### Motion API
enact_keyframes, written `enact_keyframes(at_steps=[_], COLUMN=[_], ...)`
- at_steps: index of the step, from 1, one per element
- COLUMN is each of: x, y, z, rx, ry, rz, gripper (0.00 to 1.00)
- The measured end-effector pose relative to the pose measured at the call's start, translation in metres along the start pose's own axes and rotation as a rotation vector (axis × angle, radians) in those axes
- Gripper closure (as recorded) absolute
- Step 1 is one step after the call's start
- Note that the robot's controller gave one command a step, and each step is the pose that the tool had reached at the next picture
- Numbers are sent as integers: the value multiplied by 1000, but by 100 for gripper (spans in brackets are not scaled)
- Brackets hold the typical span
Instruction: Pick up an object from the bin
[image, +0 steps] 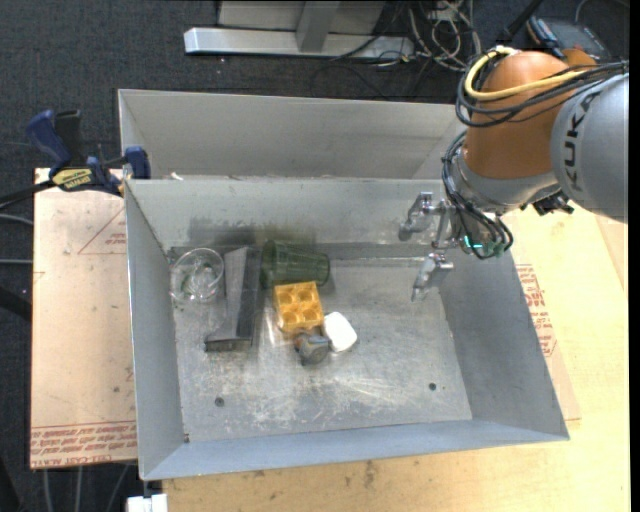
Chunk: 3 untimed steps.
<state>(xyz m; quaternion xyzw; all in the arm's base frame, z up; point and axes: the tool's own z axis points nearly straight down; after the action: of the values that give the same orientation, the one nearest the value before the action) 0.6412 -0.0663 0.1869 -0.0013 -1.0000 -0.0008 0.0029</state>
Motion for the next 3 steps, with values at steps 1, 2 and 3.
enact_keyframes(at_steps=[1, 2, 3], x=[-2, -6, -1], y=[0, 53, 114], z=[-5, 22, 37], rx=[1, 2, 1], ry=[-8, -10, -7], rz=[-1, 32, -57], gripper=[0, 0, 0])
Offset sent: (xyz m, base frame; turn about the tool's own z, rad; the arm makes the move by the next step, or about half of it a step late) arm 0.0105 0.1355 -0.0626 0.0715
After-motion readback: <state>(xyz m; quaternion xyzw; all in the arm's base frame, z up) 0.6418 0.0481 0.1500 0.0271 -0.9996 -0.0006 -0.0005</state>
